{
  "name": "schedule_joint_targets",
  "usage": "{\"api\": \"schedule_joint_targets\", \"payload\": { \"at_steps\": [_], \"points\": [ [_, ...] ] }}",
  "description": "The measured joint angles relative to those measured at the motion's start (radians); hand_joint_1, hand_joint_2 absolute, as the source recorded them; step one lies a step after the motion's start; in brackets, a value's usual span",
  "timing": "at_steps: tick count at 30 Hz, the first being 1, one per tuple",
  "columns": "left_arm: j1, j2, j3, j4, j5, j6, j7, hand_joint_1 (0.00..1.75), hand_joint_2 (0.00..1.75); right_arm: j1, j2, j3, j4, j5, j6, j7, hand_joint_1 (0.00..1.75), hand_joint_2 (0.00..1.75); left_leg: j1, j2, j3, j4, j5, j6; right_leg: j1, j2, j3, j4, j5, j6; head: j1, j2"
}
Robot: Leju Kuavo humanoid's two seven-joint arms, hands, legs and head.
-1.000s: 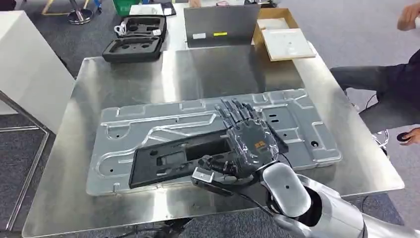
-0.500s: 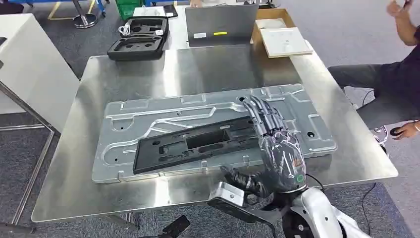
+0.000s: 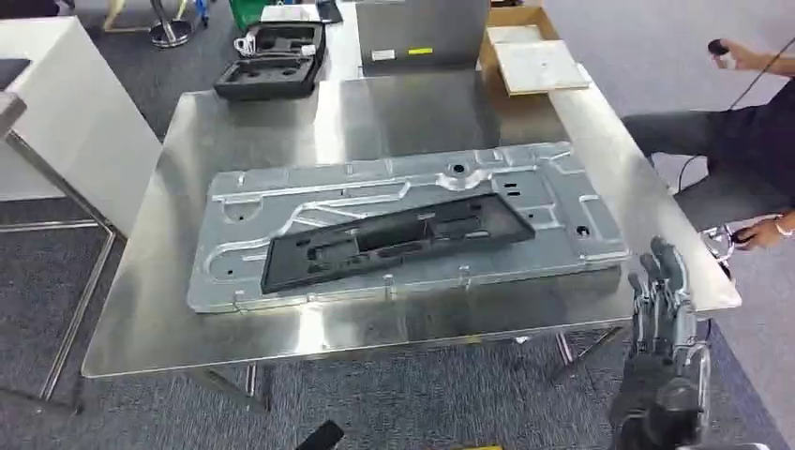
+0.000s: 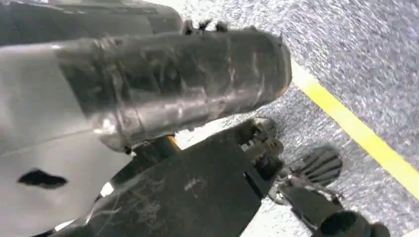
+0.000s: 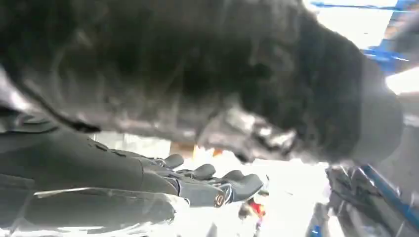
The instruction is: Take the parts from the cabinet and place them on the table.
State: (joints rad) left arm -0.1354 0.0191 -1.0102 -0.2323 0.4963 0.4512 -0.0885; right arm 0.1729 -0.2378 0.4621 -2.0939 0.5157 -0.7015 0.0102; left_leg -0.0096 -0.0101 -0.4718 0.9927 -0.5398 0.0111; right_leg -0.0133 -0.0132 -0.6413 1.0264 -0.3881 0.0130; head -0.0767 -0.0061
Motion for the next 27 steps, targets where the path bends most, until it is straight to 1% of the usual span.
{"api": "schedule_joint_targets", "payload": {
  "at_steps": [1,2,3,4,5,6,7,8,9,10,11,12,13,14,15,16,17,18,19,20,21,22,23,24,25,26,27],
  "points": [
    [0.008,0.0,0.003,0.0,0.009,0.005,-0.003,0.0,0.0,0.048,0.03,-0.039,0.003,-0.079,0.0,-0.072,0.0,0.0,0.001,0.0,-0.005,-0.01,0.014,0.009,0.003,0.0,0.001,-0.004,0.009,0.008,0.003,0.0],
    [0.015,0.001,0.008,0.001,0.018,0.007,-0.01,0.0,0.0,0.084,0.055,-0.094,0.014,-0.163,0.0,-0.149,0.0,0.0,0.01,0.003,-0.007,-0.028,0.029,0.015,0.003,0.004,-0.003,-0.002,-0.004,0.013,0.003,0.0],
    [0.018,0.001,0.01,0.002,0.02,0.007,-0.01,0.0,0.0,0.095,0.064,-0.115,0.021,-0.19,0.0,-0.183,0.0,0.0,0.01,0.008,-0.009,-0.027,0.041,0.022,-0.003,0.01,-0.015,0.016,-0.039,0.013,0.004,0.0],
    [0.019,0.001,0.012,0.002,0.025,0.007,-0.011,0.0,0.0,0.118,0.084,-0.152,0.031,-0.216,0.0,-0.221,0.0,0.0,0.009,0.011,-0.031,-0.026,0.054,0.031,0.0,0.01,-0.043,0.097,-0.131,0.013,0.006,0.0],
    [0.02,0.001,0.013,0.002,0.026,0.007,-0.011,0.0,0.0,0.14,0.1,-0.173,0.036,-0.222,0.0,-0.234,0.0,0.0,0.008,0.011,-0.044,-0.023,0.063,0.031,0.001,0.01,-0.06,0.16,-0.177,0.014,0.006,0.0],
    [0.022,0.0,0.017,0.002,0.026,0.007,-0.011,0.0,0.0,0.171,0.121,-0.206,0.042,-0.225,0.0,-0.237,0.0,0.0,0.007,0.011,-0.062,-0.021,0.073,0.033,0.001,0.01,-0.076,0.241,-0.218,0.015,0.006,0.0],
    [0.026,0.0,0.02,0.002,0.026,0.007,-0.011,0.0,0.0,0.191,0.14,-0.236,0.049,-0.225,0.0,-0.235,0.0,0.0,0.007,0.011,-0.079,-0.017,0.084,0.032,0.001,0.012,-0.08,0.294,-0.219,0.016,0.006,0.0],
    [0.029,0.0,0.021,0.002,0.026,0.007,-0.01,0.0,0.0,0.199,0.155,-0.26,0.055,-0.223,0.0,-0.233,0.0,0.0,0.006,0.012,-0.095,-0.012,0.091,0.031,0.001,0.012,-0.069,0.306,-0.196,0.016,0.005,0.0],
    [0.03,0.0,0.022,0.003,0.027,0.007,-0.009,0.0,0.0,0.203,0.165,-0.279,0.057,-0.221,0.0,-0.228,0.0,0.0,0.007,0.015,-0.11,-0.006,0.097,0.029,0.001,0.011,-0.045,0.288,-0.164,0.016,0.005,0.0],
    [0.031,0.0,0.023,0.003,0.029,0.007,-0.006,0.0,0.0,0.21,0.176,-0.296,0.061,-0.218,0.0,-0.21,0.0,0.0,0.008,0.018,-0.128,0.003,0.103,0.027,0.0,0.011,0.004,0.229,-0.126,0.017,0.005,0.0],
    [0.03,0.0,0.027,0.003,0.036,0.007,-0.001,0.0,0.0,0.224,0.198,-0.322,0.073,-0.217,0.0,-0.182,0.0,0.0,0.009,0.018,-0.147,0.015,0.11,0.02,-0.002,0.011,0.087,0.119,-0.106,0.019,0.006,0.0],
    [0.03,0.0,0.03,0.003,0.039,0.01,0.003,0.0,0.0,0.23,0.219,-0.352,0.094,-0.223,0.0,-0.164,0.0,0.0,0.005,0.017,-0.161,0.028,0.114,0.013,-0.002,0.012,0.146,0.019,-0.15,0.018,0.007,0.0],
    [0.031,0.0,0.032,0.003,0.047,0.012,0.007,0.0,0.0,0.227,0.24,-0.381,0.125,-0.231,0.0,-0.161,0.0,0.0,0.006,0.017,-0.165,0.031,0.119,0.008,0.007,0.016,0.163,-0.013,-0.161,0.007,0.003,0.0],
    [0.032,0.0,0.036,0.003,0.056,0.017,0.009,0.0,0.0,0.218,0.261,-0.418,0.176,-0.24,0.0,-0.165,0.0,0.0,0.005,0.018,-0.162,0.028,0.127,0.003,0.006,0.016,0.154,-0.008,-0.151,0.003,0.0,0.0],
    [0.031,0.0,0.045,0.004,0.064,0.019,0.009,0.0,0.0,0.193,0.281,-0.454,0.23,-0.251,0.0,-0.179,0.0,0.0,0.005,0.018,-0.163,0.025,0.137,-0.003,0.007,0.018,0.148,-0.007,-0.148,-0.002,0.004,0.0],
    [0.031,0.0,0.047,0.004,0.07,0.019,0.009,0.0,0.0,0.171,0.302,-0.502,0.313,-0.28,0.001,-0.198,0.0,0.0,0.005,0.018,-0.167,0.025,0.146,-0.008,0.008,0.018,0.14,-0.007,-0.14,-0.012,0.006,0.0],
    [0.031,0.0,0.049,0.004,0.074,0.019,0.009,0.0,0.0,0.139,0.317,-0.541,0.386,-0.313,0.005,-0.224,0.0,0.0,0.007,0.018,-0.174,0.031,0.142,-0.012,0.001,0.015,0.127,-0.012,-0.128,-0.024,0.007,0.0],
    [0.031,0.0,0.052,0.004,0.079,0.02,0.008,0.0,0.0,0.093,0.328,-0.59,0.481,-0.369,0.021,-0.255,0.0,0.0,0.01,0.015,-0.191,0.054,0.101,-0.017,0.002,0.013,0.116,-0.011,-0.116,-0.03,0.004,0.0],
    [0.032,0.0,0.052,0.004,0.08,0.02,0.007,0.0,0.0,0.055,0.335,-0.633,0.554,-0.438,0.04,-0.286,0.0,0.0,0.009,0.014,-0.203,0.094,0.05,-0.02,0.001,0.014,0.104,-0.011,-0.107,-0.035,0.0,0.0],
    [0.032,0.0,0.053,0.004,0.081,0.02,0.007,0.0,0.0,0.003,0.342,-0.688,0.679,-0.553,0.075,-0.33,0.0,1.75,0.01,0.014,-0.227,0.181,-0.021,-0.023,0.002,0.013,0.088,-0.011,-0.093,-0.037,-0.004,0.0],
    [0.031,0.0,0.053,0.004,0.081,0.02,0.006,0.0,0.0,-0.028,0.344,-0.729,0.766,-0.638,0.11,-0.353,0.0,0.0,0.01,0.014,-0.243,0.246,-0.058,-0.025,0.004,0.012,0.081,-0.01,-0.084,-0.038,-0.002,0.0],
    [0.031,-0.001,0.054,0.004,0.079,0.02,0.006,0.0,0.0,-0.061,0.346,-0.792,0.885,-0.757,0.183,-0.378,0.0,0.0,0.01,0.014,-0.258,0.318,-0.082,-0.027,0.005,0.008,0.062,-0.009,-0.071,-0.039,-0.003,0.0],
    [0.031,-0.002,0.054,0.004,0.076,0.019,0.006,0.0,0.0,-0.082,0.349,-0.838,0.964,-0.84,0.24,-0.392,0.0,0.0,0.01,0.014,-0.258,0.351,-0.077,-0.026,0.006,0.006,0.045,-0.005,-0.061,-0.039,-0.003,0.0],
    [0.032,-0.005,0.053,0.004,0.066,0.017,0.005,0.0,0.0,-0.105,0.355,-0.879,1.033,-0.915,0.289,-0.4,0.0,0.0,0.01,0.014,-0.234,0.342,-0.04,-0.024,0.006,0.006,0.026,-0.002,-0.05,-0.039,-0.003,0.0],
    [0.032,-0.008,0.053,0.004,0.054,0.015,0.002,0.0,0.0,-0.132,0.364,-0.926,1.109,-0.979,0.325,-0.399,0.0,0.0,0.009,0.013,-0.195,0.297,-0.001,-0.02,0.007,0.007,0.009,0.001,-0.041,-0.039,-0.003,0.0],
    [0.03,-0.011,0.053,0.004,0.043,0.014,0.0,0.0,0.0,-0.166,0.382,-0.985,1.211,-1.016,0.327,-0.392,0.0,0.0,0.008,0.013,-0.139,0.225,0.027,-0.013,0.009,0.011,-0.005,0.003,-0.032,-0.039,-0.003,0.0],
    [0.026,-0.011,0.053,0.004,0.035,0.016,-0.001,0.0,0.0,-0.199,0.399,-1.036,1.305,-1.028,0.341,-0.371,0.0,0.0,0.004,0.011,-0.068,0.133,0.031,-0.002,0.011,0.015,-0.013,0.003,-0.022,-0.038,-0.004,0.0]
  ]
}}
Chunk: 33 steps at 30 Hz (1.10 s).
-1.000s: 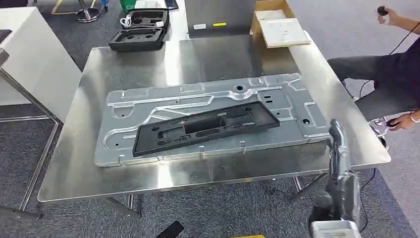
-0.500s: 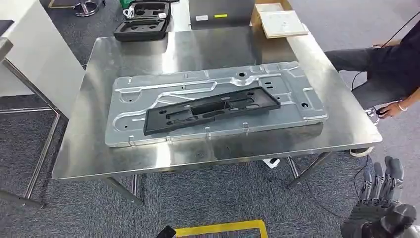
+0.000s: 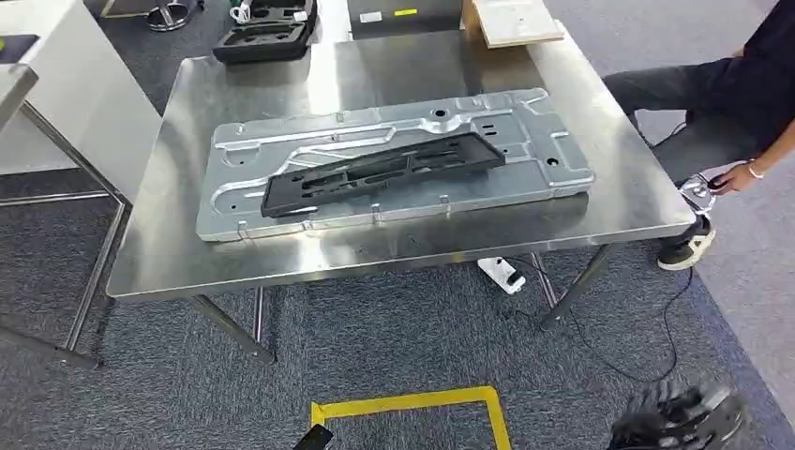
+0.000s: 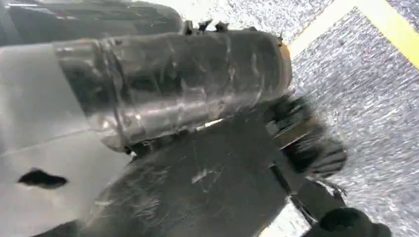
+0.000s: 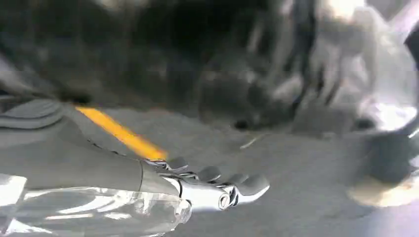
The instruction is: Take the parts from the cabinet and place them on the table.
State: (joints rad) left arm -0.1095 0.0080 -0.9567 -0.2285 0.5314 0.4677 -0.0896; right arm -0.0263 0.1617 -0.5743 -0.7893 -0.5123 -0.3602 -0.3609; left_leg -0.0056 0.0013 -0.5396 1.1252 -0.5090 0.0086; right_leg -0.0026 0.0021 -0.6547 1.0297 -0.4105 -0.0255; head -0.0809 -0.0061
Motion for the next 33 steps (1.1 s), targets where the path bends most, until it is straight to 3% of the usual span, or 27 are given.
{"api": "schedule_joint_targets", "payload": {
  "at_steps": [1,2,5,6,7,8,9,10,11,12,14,15,16,17,19,20,21,23,24,25,26,27,29,30,31,32,33],
  "points": [
    [-0.008,0.0,0.0,0.0,-0.003,0.004,-0.001,0.0,0.0,-0.022,0.016,-0.052,0.093,-0.002,0.013,0.017,0.0,0.0,-0.004,-0.002,0.074,-0.091,-0.029,0.013,0.0,-0.001,-0.004,0.001,0.007,0.003,0.002,0.0],
    [-0.015,-0.001,0.0,0.0,-0.004,0.006,-0.001,0.0,0.0,-0.032,0.024,-0.086,0.151,-0.002,0.025,0.027,0.0,0.0,-0.01,-0.001,0.105,-0.153,-0.044,0.016,0.004,-0.003,-0.007,0.001,0.01,0.007,0.003,0.0],
    [-0.019,-0.009,0.0,-0.001,0.003,0.016,-0.001,0.0,0.0,-0.034,0.039,-0.156,0.272,0.022,0.009,0.076,0.0,0.0,-0.022,-0.004,0.092,-0.173,-0.019,0.019,-0.015,-0.006,-0.006,-0.021,0.051,0.025,0.001,0.0],
    [-0.017,-0.016,0.0,0.0,0.011,0.017,-0.001,0.0,0.0,-0.042,0.04,-0.158,0.301,0.038,-0.011,0.089,0.0,0.0,-0.006,0.003,0.104,-0.208,0.002,0.025,-0.011,0.0,-0.016,-0.016,0.041,0.03,0.002,0.0],
    [-0.015,-0.016,0.0,0.0,0.016,0.017,-0.001,0.0,0.0,-0.05,0.04,-0.166,0.332,0.06,-0.03,0.097,0.0,0.0,-0.01,0.007,0.093,-0.209,0.019,0.029,-0.008,0.0,-0.025,0.002,-0.001,0.038,0.002,0.0],
    [-0.012,-0.016,0.0,0.0,0.021,0.017,0.0,0.0,0.0,-0.057,0.039,-0.175,0.362,0.093,-0.048,0.103,0.0,0.0,-0.007,0.012,0.081,-0.207,0.027,0.041,-0.01,0.0,-0.04,0.056,-0.063,0.04,0.008,0.0],
    [-0.009,-0.019,0.0,0.0,0.024,0.017,0.004,0.0,0.0,-0.062,0.036,-0.181,0.388,0.14,-0.074,0.123,0.0,0.0,-0.007,0.012,0.066,-0.201,0.034,0.041,-0.011,0.0,-0.057,0.133,-0.122,0.043,0.008,0.0],
    [-0.009,-0.021,0.0,0.0,0.026,0.017,0.012,0.0,0.0,-0.064,0.029,-0.18,0.406,0.199,-0.105,0.148,0.0,0.0,-0.006,0.011,0.05,-0.192,0.04,0.041,-0.013,0.0,-0.071,0.207,-0.159,0.047,0.01,0.0],
    [-0.008,-0.023,0.0,0.0,0.032,0.017,0.018,0.0,0.0,-0.065,0.027,-0.176,0.424,0.275,-0.138,0.182,0.0,0.0,-0.004,0.011,0.032,-0.181,0.045,0.04,-0.015,0.0,-0.079,0.267,-0.169,0.051,0.01,0.0],
    [-0.007,-0.024,0.0,0.0,0.037,0.017,0.023,0.0,0.0,-0.065,0.021,-0.168,0.437,0.344,-0.167,0.223,0.0,1.75,-0.001,0.011,0.011,-0.167,0.05,0.037,-0.019,0.0,-0.072,0.289,-0.147,0.056,0.009,0.0],
    [-0.005,-0.026,0.0,0.0,0.045,0.017,0.027,0.0,0.0,-0.068,0.013,-0.136,0.467,0.453,-0.197,0.304,0.0,1.75,0.009,0.011,-0.031,-0.134,0.055,0.027,-0.028,-0.001,0.003,0.212,-0.075,0.071,0.009,0.0],
    [-0.005,-0.026,0.0,0.0,0.048,0.017,0.026,0.0,0.0,-0.071,0.011,-0.118,0.48,0.48,-0.2,0.331,0.0,1.75,0.014,0.011,-0.052,-0.115,0.057,0.021,-0.036,-0.002,0.059,0.139,-0.063,0.08,0.01,0.0],
    [-0.006,-0.024,0.0,0.0,0.053,0.016,0.026,0.0,0.0,-0.075,0.01,-0.098,0.491,0.497,-0.202,0.346,0.0,1.75,0.012,0.01,-0.071,-0.093,0.057,0.012,-0.04,0.0,0.098,0.065,-0.111,0.091,0.01,0.0],
    [-0.005,-0.024,0.0,0.0,0.054,0.015,0.024,0.0,0.0,-0.08,0.01,-0.082,0.5,0.507,-0.206,0.358,0.0,1.75,0.011,0.009,-0.087,-0.076,0.056,0.006,-0.026,0.006,0.124,0.028,-0.129,0.076,0.014,0.0],
    [-0.004,-0.023,0.0,0.0,0.055,0.005,0.025,0.0,0.0,-0.08,0.01,-0.055,0.521,0.529,-0.22,0.369,0.0,1.75,0.006,0.006,-0.092,-0.07,0.069,-0.005,-0.031,0.006,0.103,0.044,-0.124,0.061,0.009,0.0],
    [-0.003,-0.023,0.0,0.0,0.055,0.001,0.026,0.0,0.0,-0.078,0.01,-0.045,0.527,0.537,-0.229,0.372,0.0,0.0,0.009,0.005,-0.094,-0.069,0.076,-0.008,-0.029,0.005,0.098,0.047,-0.118,0.053,0.008,0.0],
    [-0.002,-0.023,0.0,0.0,0.055,-0.001,0.027,0.0,0.0,-0.077,0.01,-0.037,0.531,0.541,-0.235,0.372,0.0,0.0,0.01,0.004,-0.098,-0.07,0.083,-0.011,-0.028,0.001,0.092,0.048,-0.113,0.044,0.009,0.0],
    [0.001,-0.023,0.0,0.0,0.055,-0.004,0.028,0.0,0.0,-0.077,0.01,-0.023,0.54,0.549,-0.241,0.371,0.0,0.0,0.016,0.004,-0.121,-0.023,0.005,-0.021,-0.031,-0.004,0.074,0.043,-0.089,0.026,0.004,0.0],
    [0.001,-0.023,0.0,0.0,0.055,-0.007,0.028,0.0,0.0,-0.077,0.009,-0.02,0.542,0.55,-0.242,0.372,0.0,1.75,0.016,0.004,-0.134,0.027,-0.051,-0.023,-0.03,-0.004,0.062,0.042,-0.08,0.02,0.002,0.0],
    [0.0,-0.023,0.0,0.0,0.055,-0.009,0.028,0.0,0.0,-0.078,0.009,-0.015,0.544,0.55,-0.239,0.373,0.0,1.75,0.017,0.004,-0.155,0.115,-0.118,-0.025,-0.027,-0.005,0.043,0.042,-0.066,0.018,-0.001,0.0],
    [-0.001,-0.023,0.0,0.0,0.055,-0.011,0.028,0.0,0.0,-0.079,0.009,-0.009,0.548,0.55,-0.231,0.382,0.0,1.75,0.016,0.004,-0.164,0.181,-0.148,-0.025,-0.023,-0.006,0.027,0.043,-0.053,0.017,0.001,0.0],
    [-0.001,-0.023,0.0,0.0,0.056,-0.018,0.026,0.0,0.0,-0.079,0.009,-0.001,0.554,0.55,-0.208,0.407,0.0,1.75,0.016,0.004,-0.16,0.219,-0.147,-0.021,-0.017,-0.008,0.01,0.043,-0.041,0.015,0.0,0.0],
    [-0.001,-0.023,0.0,0.0,0.063,-0.03,0.023,0.0,0.0,-0.079,0.01,0.011,0.567,0.55,-0.166,0.45,0.0,1.75,0.012,0.003,-0.096,0.178,-0.072,-0.004,-0.006,-0.009,-0.022,0.043,-0.016,0.012,0.0,0.0],
    [-0.002,-0.022,0.0,0.0,0.064,-0.034,0.021,0.0,0.0,-0.08,0.01,0.017,0.57,0.55,-0.154,0.463,0.0,0.0,0.006,0.003,-0.048,0.121,-0.042,0.008,-0.001,-0.008,-0.035,0.043,-0.004,0.011,0.001,0.0],
    [-0.006,-0.02,0.0,0.001,0.065,-0.036,0.019,0.0,0.0,-0.082,0.013,0.027,0.575,0.551,-0.142,0.473,0.0,0.0,-0.003,0.003,0.025,0.029,-0.039,0.026,-0.002,-0.007,-0.043,0.043,0.009,0.01,0.0,0.0],
    [-0.01,-0.014,0.0,0.001,0.066,-0.037,0.017,0.0,0.0,-0.08,0.018,0.032,0.577,0.552,-0.134,0.478,0.0,0.0,-0.013,0.004,0.103,-0.066,-0.067,0.041,0.003,-0.007,-0.046,0.041,0.016,0.014,0.002,0.0],
    [-0.015,-0.019,0.0,0.0,0.066,-0.038,0.012,0.0,0.0,-0.081,0.016,0.04,0.578,0.554,-0.13,0.478,0.0,0.0,-0.016,0.004,0.14,-0.148,-0.094,0.039,0.0,-0.01,-0.044,0.036,0.027,0.02,-0.002,0.0]
  ]
}}
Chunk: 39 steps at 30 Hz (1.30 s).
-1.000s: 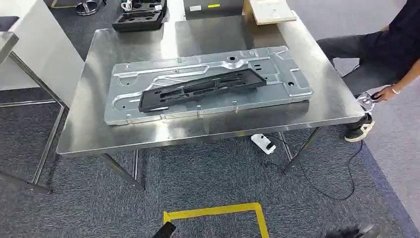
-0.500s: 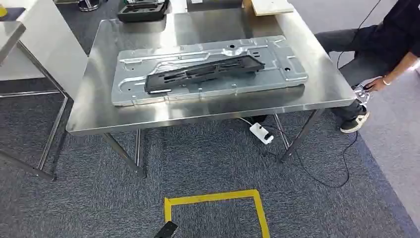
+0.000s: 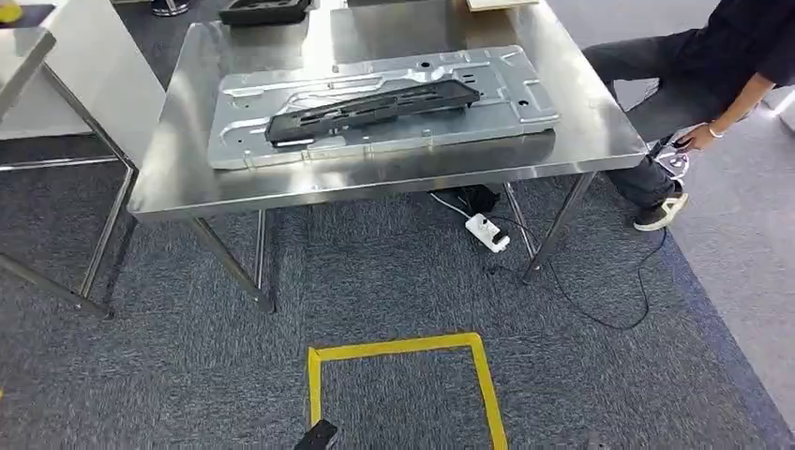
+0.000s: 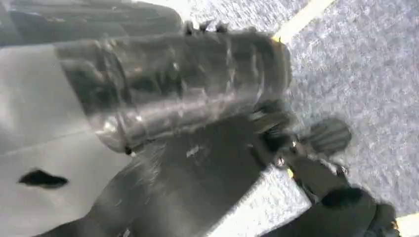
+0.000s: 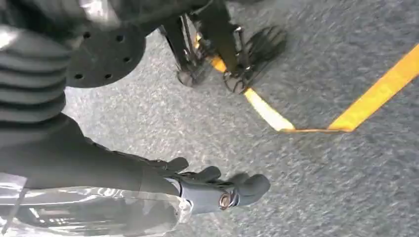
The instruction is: Take the parts from the cabinet and place them on the table.
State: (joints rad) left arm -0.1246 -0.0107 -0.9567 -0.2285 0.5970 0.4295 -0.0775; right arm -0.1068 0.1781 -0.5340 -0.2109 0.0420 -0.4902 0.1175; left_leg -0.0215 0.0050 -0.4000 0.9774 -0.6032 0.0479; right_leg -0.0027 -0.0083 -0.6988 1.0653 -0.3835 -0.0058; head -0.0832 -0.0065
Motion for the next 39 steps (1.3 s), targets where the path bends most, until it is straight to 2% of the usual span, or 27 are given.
{"api": "schedule_joint_targets", "payload": {
  "at_steps": [1,3,4,6,7,8,9,10,12,13,14,15,17,18,19,21,23,24,26,28,29,30,34,35,36,37,39],
  "points": [
    [-0.006,0.0,0.0,0.0,0.0,0.0,-0.002,0.0,0.0,-0.002,0.0,0.01,0.005,0.0,0.006,0.0,0.0,0.0,-0.007,-0.002,-0.006,-0.002,0.007,-0.008,-0.006,-0.003,0.001,-0.013,0.018,0.006,0.0,0.0],
    [-0.004,0.0,0.0,0.0,0.0,-0.001,-0.004,0.0,0.0,-0.002,0.0,0.025,0.009,-0.003,0.018,-0.005,0.0,0.0,-0.011,-0.004,-0.023,-0.023,0.045,0.0,-0.009,-0.004,0.0,-0.04,0.057,0.018,-0.003,0.0],
    [-0.003,-0.002,0.0,0.0,0.0,-0.002,-0.004,0.0,0.0,0.0,-0.003,0.031,0.012,-0.01,0.031,-0.016,0.0,0.0,0.004,0.005,-0.026,-0.038,0.069,-0.004,-0.012,0.001,-0.008,-0.035,0.04,0.021,-0.002,0.0],
    [0.005,0.0,0.0,0.002,-0.002,-0.001,-0.003,0.0,0.0,0.009,-0.004,0.034,0.013,-0.024,0.054,-0.044,0.0,0.0,0.002,0.004,-0.056,-0.042,0.096,0.006,-0.007,0.006,-0.02,0.032,-0.084,0.027,0.005,0.0],
    [0.007,0.0,0.0,0.002,-0.005,-0.001,-0.002,0.0,0.0,0.01,-0.004,0.034,0.014,-0.032,0.069,-0.059,0.0,0.0,0.003,0.005,-0.07,-0.036,0.108,0.011,-0.012,0.007,-0.031,0.104,-0.152,0.032,0.007,0.0],
    [0.007,-0.002,0.0,0.002,-0.01,0.002,0.001,0.0,0.0,0.01,-0.006,0.034,0.015,-0.039,0.089,-0.077,0.0,0.0,0.003,0.005,-0.093,-0.029,0.118,0.01,-0.013,0.007,-0.04,0.182,-0.194,0.036,0.007,0.0],
    [0.005,-0.005,0.0,0.002,-0.013,0.005,0.006,0.0,0.0,0.007,-0.01,0.035,0.015,-0.041,0.11,-0.089,0.0,0.0,0.003,0.004,-0.113,-0.024,0.127,0.01,-0.014,0.007,-0.041,0.234,-0.188,0.04,0.008,0.0],
    [0.005,-0.005,0.0,0.002,-0.015,0.008,0.01,0.0,0.0,0.004,-0.013,0.039,0.016,-0.04,0.134,-0.094,0.0,0.0,0.005,0.003,-0.136,-0.017,0.136,0.006,-0.017,0.007,-0.033,0.259,-0.15,0.044,0.007,0.0],
    [0.009,-0.008,0.0,0.002,-0.006,-0.007,0.014,0.0,0.0,0.004,-0.021,0.047,0.016,-0.027,0.182,-0.094,0.0,0.0,0.013,-0.007,-0.18,0.007,0.151,-0.008,-0.022,0.01,0.03,0.215,-0.056,0.052,0.007,0.0],
    [0.011,-0.009,0.0,0.002,0.008,-0.032,0.005,0.0,0.0,0.006,-0.024,0.053,0.017,-0.019,0.197,-0.094,0.0,0.0,0.015,-0.011,-0.199,0.025,0.154,-0.014,-0.028,0.03,0.092,0.142,-0.06,0.056,0.008,0.0],
    [0.012,-0.008,0.0,0.002,0.012,-0.046,-0.001,0.0,0.0,0.007,-0.024,0.058,0.017,-0.014,0.207,-0.096,0.0,0.0,0.016,-0.017,-0.214,0.042,0.157,-0.018,-0.036,0.074,0.157,0.051,-0.133,0.058,0.009,0.0],
    [0.01,-0.008,0.0,0.002,0.013,-0.065,-0.009,0.0,0.0,0.007,-0.027,0.063,0.018,-0.009,0.215,-0.1,0.0,0.0,0.01,-0.025,-0.228,0.065,0.155,-0.023,-0.032,0.09,0.21,-0.03,-0.173,0.052,0.006,0.0],
    [0.008,-0.009,0.0,0.002,0.014,-0.075,-0.014,0.0,0.0,0.008,-0.029,0.066,0.02,-0.003,0.22,-0.109,0.0,0.0,0.007,-0.038,-0.232,0.073,0.163,-0.031,-0.033,0.071,0.199,-0.027,-0.183,0.04,0.005,0.0],
    [0.009,-0.009,0.0,0.002,0.014,-0.076,-0.014,0.0,0.0,0.009,-0.029,0.069,0.021,-0.003,0.222,-0.113,0.0,0.0,0.011,-0.052,-0.237,0.069,0.171,-0.037,-0.027,0.058,0.198,-0.023,-0.181,0.032,0.006,0.0],
    [0.012,-0.009,0.0,0.002,0.013,-0.076,-0.013,0.0,0.0,0.01,-0.029,0.072,0.022,0.0,0.222,-0.116,0.0,0.0,0.016,-0.056,-0.248,0.075,0.173,-0.041,-0.035,0.041,0.194,-0.026,-0.174,0.018,0.007,0.0],
    [0.012,-0.009,0.0,0.002,0.012,-0.076,-0.008,0.0,0.0,0.01,-0.03,0.079,0.023,0.013,0.223,-0.131,0.0,0.0,0.017,-0.026,-0.272,0.137,0.101,-0.054,-0.033,0.02,0.185,-0.026,-0.165,0.005,-0.003,0.0],
    [0.011,-0.01,0.0,0.002,0.012,-0.073,-0.006,0.0,0.0,0.011,-0.031,0.087,0.023,0.024,0.223,-0.134,0.0,0.0,0.024,-0.015,-0.318,0.272,0.014,-0.065,-0.029,-0.001,0.173,-0.026,-0.156,0.002,-0.004,0.0],
    [0.012,-0.011,0.0,0.002,0.012,-0.072,-0.006,0.0,0.0,0.011,-0.033,0.09,0.023,0.028,0.223,-0.135,0.0,0.0,0.027,-0.012,-0.337,0.339,-0.004,-0.07,-0.028,-0.014,0.167,-0.025,-0.153,0.002,-0.005,0.0],
    [0.013,-0.011,0.0,0.002,0.013,-0.071,-0.006,0.0,0.0,0.012,-0.035,0.092,0.024,0.032,0.223,-0.135,0.0,0.0,0.029,-0.009,-0.31,0.332,0.027,-0.07,-0.026,-0.036,0.161,-0.023,-0.15,0.004,-0.004,0.0],
    [0.016,-0.011,0.0,0.002,0.014,-0.07,-0.003,0.0,0.0,0.011,-0.035,0.096,0.025,0.032,0.223,-0.135,0.0,0.0,0.029,0.002,-0.207,0.174,0.101,-0.063,-0.026,-0.054,0.17,-0.023,-0.15,0.004,-0.004,0.0],
    [0.017,-0.011,0.0,0.002,0.014,-0.069,-0.003,0.0,0.0,0.01,-0.035,0.101,0.026,0.033,0.223,-0.134,0.0,0.0,0.027,0.028,-0.164,0.091,0.112,-0.057,-0.025,-0.061,0.171,-0.023,-0.151,0.005,-0.005,0.0],
    [0.017,-0.011,0.0,0.002,0.014,-0.066,-0.003,0.0,0.0,0.01,-0.035,0.105,0.026,0.036,0.223,-0.132,0.0,0.0,0.013,0.064,-0.143,0.07,0.094,-0.05,-0.02,-0.068,0.167,-0.025,-0.148,0.013,-0.003,0.0],
    [0.022,-0.01,0.0,0.003,0.031,-0.048,-0.003,0.0,0.0,0.01,-0.035,0.116,0.03,0.061,0.224,-0.107,0.0,0.0,0.004,0.038,-0.162,0.051,0.101,-0.033,-0.019,-0.1,0.168,-0.035,-0.137,0.033,-0.004,0.0],
    [0.024,-0.01,0.0,0.003,0.038,-0.04,-0.003,0.0,0.0,0.009,-0.035,0.119,0.031,0.071,0.226,-0.1,0.0,0.0,0.017,0.029,-0.151,0.032,0.112,-0.018,-0.02,-0.094,0.167,-0.037,-0.146,0.041,-0.002,0.0],
    [0.025,-0.01,0.0,0.003,0.045,-0.037,-0.004,0.0,0.0,0.009,-0.037,0.125,0.031,0.08,0.227,-0.092,0.0,0.0,0.013,0.024,-0.149,0.025,0.116,-0.012,-0.022,-0.057,0.162,-0.022,-0.159,0.042,-0.001,0.0],
    [0.022,-0.01,0.0,0.004,0.054,-0.031,-0.003,0.0,0.0,0.009,-0.038,0.133,0.031,0.09,0.228,-0.088,0.0,0.0,0.014,0.016,-0.152,0.024,0.12,-0.004,-0.022,-0.018,0.132,0.042,-0.2,0.038,0.0,0.0],
    [0.02,-0.01,0.0,0.004,0.061,-0.027,0.007,0.0,0.0,0.015,-0.042,0.142,0.031,0.099,0.229,-0.098,0.0,0.0,0.012,-0.003,-0.156,0.026,0.121,-0.001,-0.021,0.0,0.063,0.186,-0.256,0.037,0.0,0.0]
  ]
}}
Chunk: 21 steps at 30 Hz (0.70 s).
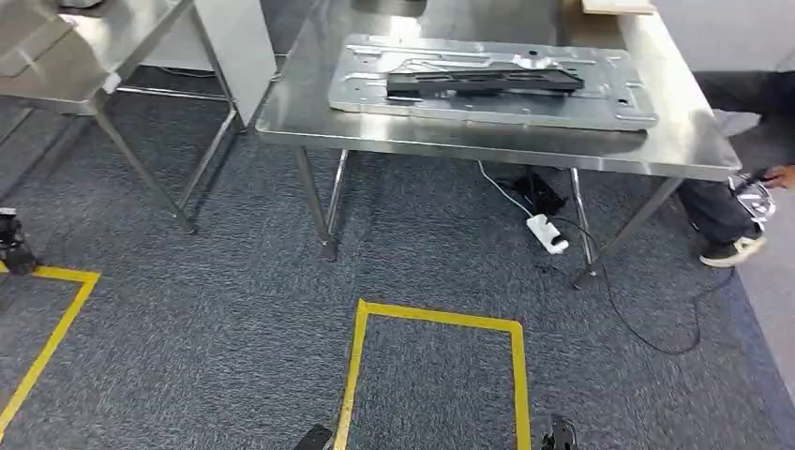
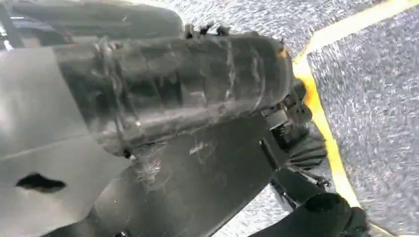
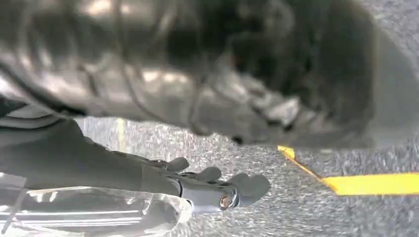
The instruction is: Take the parts from the cabinet and place them on the table.
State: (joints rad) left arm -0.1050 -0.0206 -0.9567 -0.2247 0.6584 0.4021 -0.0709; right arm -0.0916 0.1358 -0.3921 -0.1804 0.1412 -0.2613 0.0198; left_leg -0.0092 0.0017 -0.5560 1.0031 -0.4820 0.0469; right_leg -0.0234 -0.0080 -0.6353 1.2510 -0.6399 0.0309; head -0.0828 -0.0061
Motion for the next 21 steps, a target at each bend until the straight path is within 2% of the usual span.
{"api": "schedule_joint_targets", "payload": {
  "at_steps": [1,2,3,4,5,6,7,8,9,10,11,12,13,14,15,16,17,18,20,21],
  "points": [
    [0.001,0.0,0.0,0.0,0.0,0.0,0.01,0.0,0.0,0.005,-0.002,0.004,0.0,0.005,0.001,-0.009,0.0,0.0,-0.002,-0.015,-0.001,0.001,0.001,0.001,0.004,0.004,-0.034,0.065,-0.012,0.0,0.0,0.0],
    [0.001,0.0,0.0,0.0,0.0,0.0,0.018,0.0,0.0,0.009,-0.003,0.015,0.0,0.007,0.003,-0.018,0.0,0.0,-0.003,-0.029,-0.002,0.004,0.001,0.001,0.005,0.005,-0.041,0.069,0.005,0.001,0.0,0.0],
    [0.001,0.0,0.0,0.0,0.0,0.0,0.021,0.0,0.0,0.009,-0.004,0.021,0.0,0.008,0.003,-0.019,0.0,0.0,-0.003,-0.043,-0.003,0.008,0.001,0.001,0.005,0.006,-0.022,0.025,0.044,0.0,0.0,0.0],
    [0.0,0.0,0.0,0.0,-0.002,0.0,0.026,0.0,0.0,0.009,-0.005,0.025,0.0,0.008,0.003,-0.022,0.0,0.0,-0.003,-0.057,-0.003,0.013,0.0,0.0,0.005,0.009,0.012,-0.05,0.091,-0.002,0.0,0.0],
    [-0.002,0.0,0.0,0.0,-0.002,0.0,0.029,0.0,0.0,0.007,-0.007,0.029,0.0,0.008,0.002,-0.029,0.0,0.0,-0.002,-0.07,-0.004,0.021,-0.003,-0.001,0.004,0.022,0.055,-0.143,0.139,-0.004,0.001,0.0],
    [-0.002,0.0,0.0,0.0,-0.003,0.0,0.032,0.0,0.0,0.007,-0.009,0.034,0.0,0.008,0.0,-0.033,0.0,0.0,0.0,-0.081,-0.009,0.026,-0.006,-0.004,0.002,0.062,0.076,-0.181,0.121,-0.009,-0.001,0.0],
    [-0.006,0.0,0.0,0.0,-0.005,0.0,0.038,0.0,0.0,0.007,-0.009,0.04,0.0,0.008,-0.001,-0.036,0.0,0.0,-0.005,-0.091,-0.02,0.041,-0.009,-0.01,0.0,0.087,0.079,-0.209,0.119,-0.007,0.0,0.0],
    [-0.007,0.0,0.0,0.0,-0.007,0.002,0.043,0.0,0.0,0.008,-0.009,0.044,0.001,0.008,-0.003,-0.039,0.0,0.0,0.0,-0.102,-0.026,0.035,-0.005,-0.014,0.0,0.078,0.076,-0.2,0.12,-0.008,-0.001,0.0],
    [-0.005,0.0,0.0,0.001,-0.008,0.002,0.044,0.0,0.0,0.008,-0.009,0.048,0.001,0.008,-0.004,-0.042,0.0,0.0,0.003,-0.106,-0.028,0.038,-0.003,-0.018,0.005,0.07,0.075,-0.202,0.122,-0.011,0.002,0.0],
    [-0.001,0.001,0.0,0.001,-0.01,0.002,0.044,0.0,0.0,0.01,-0.009,0.052,0.002,0.009,-0.006,-0.044,0.0,0.0,0.003,-0.121,-0.03,0.031,0.003,-0.028,0.006,0.057,0.077,-0.203,0.123,-0.017,0.002,0.0],
    [0.0,0.003,0.0,0.001,-0.011,0.002,0.043,0.0,0.0,0.01,-0.007,0.056,0.002,0.014,-0.005,-0.045,0.0,0.0,0.0,-0.131,-0.036,0.031,0.004,-0.032,-0.007,0.043,0.083,-0.214,0.131,-0.027,0.002,0.0],
    [0.001,0.005,0.0,0.001,-0.011,0.002,0.04,0.0,0.0,0.007,-0.009,0.062,0.002,0.021,-0.006,-0.045,0.0,0.0,-0.002,-0.09,-0.041,0.048,-0.009,-0.037,-0.005,0.034,0.087,-0.219,0.134,-0.032,0.001,0.0],
    [-0.001,0.005,0.0,0.002,-0.013,0.0,0.039,0.0,0.0,0.006,-0.01,0.069,0.002,0.037,-0.009,-0.046,0.0,0.0,0.001,-0.045,-0.068,0.102,-0.044,-0.047,-0.005,0.024,0.089,-0.223,0.136,-0.037,-0.015,0.0],
    [-0.002,0.006,0.0,0.002,-0.014,-0.003,0.036,0.0,0.0,0.008,-0.01,0.075,0.002,0.051,-0.01,-0.046,0.0,0.0,0.005,-0.028,-0.099,0.168,-0.075,-0.054,-0.003,0.013,0.088,-0.222,0.136,-0.038,-0.013,0.0],
    [-0.003,0.007,0.0,0.002,-0.015,-0.005,0.032,0.0,0.0,0.01,-0.01,0.083,0.002,0.071,-0.014,-0.046,0.0,0.0,0.009,-0.02,-0.136,0.244,-0.105,-0.06,-0.002,0.0,0.089,-0.222,0.135,-0.038,-0.013,0.0],
    [-0.003,0.008,0.0,0.002,-0.021,-0.005,0.027,0.0,0.0,0.012,-0.01,0.095,0.002,0.09,-0.015,-0.046,0.0,0.0,0.011,-0.018,-0.168,0.303,-0.123,-0.065,-0.002,-0.015,0.088,-0.222,0.133,-0.038,-0.014,0.0],
    [-0.003,0.008,0.0,0.002,-0.022,-0.005,0.025,0.0,0.0,0.012,-0.01,0.102,0.002,0.099,-0.016,-0.047,0.0,0.0,0.013,-0.017,-0.178,0.322,-0.122,-0.067,-0.003,-0.026,0.088,-0.221,0.133,-0.038,-0.013,0.0],
    [-0.003,0.008,0.0,0.003,-0.023,-0.006,0.023,0.0,0.0,0.011,-0.01,0.111,0.002,0.114,-0.019,-0.048,0.0,0.0,0.014,-0.015,-0.166,0.296,-0.096,-0.069,-0.004,-0.038,0.09,-0.221,0.131,-0.036,-0.014,0.0],
    [-0.002,0.011,0.0,0.005,-0.023,-0.007,0.02,0.0,0.0,0.01,-0.008,0.123,0.002,0.139,-0.025,-0.051,0.0,0.0,0.016,-0.002,-0.096,0.157,-0.017,-0.068,-0.005,-0.057,0.096,-0.222,0.127,-0.031,-0.014,0.0],
    [0.0,0.013,0.0,0.005,-0.024,-0.007,0.018,0.0,0.0,0.01,-0.008,0.126,0.002,0.153,-0.031,-0.051,0.0,0.0,0.015,0.029,-0.044,0.056,0.026,-0.064,-0.005,-0.066,0.101,-0.222,0.123,-0.026,-0.014,0.0]
  ]
}}
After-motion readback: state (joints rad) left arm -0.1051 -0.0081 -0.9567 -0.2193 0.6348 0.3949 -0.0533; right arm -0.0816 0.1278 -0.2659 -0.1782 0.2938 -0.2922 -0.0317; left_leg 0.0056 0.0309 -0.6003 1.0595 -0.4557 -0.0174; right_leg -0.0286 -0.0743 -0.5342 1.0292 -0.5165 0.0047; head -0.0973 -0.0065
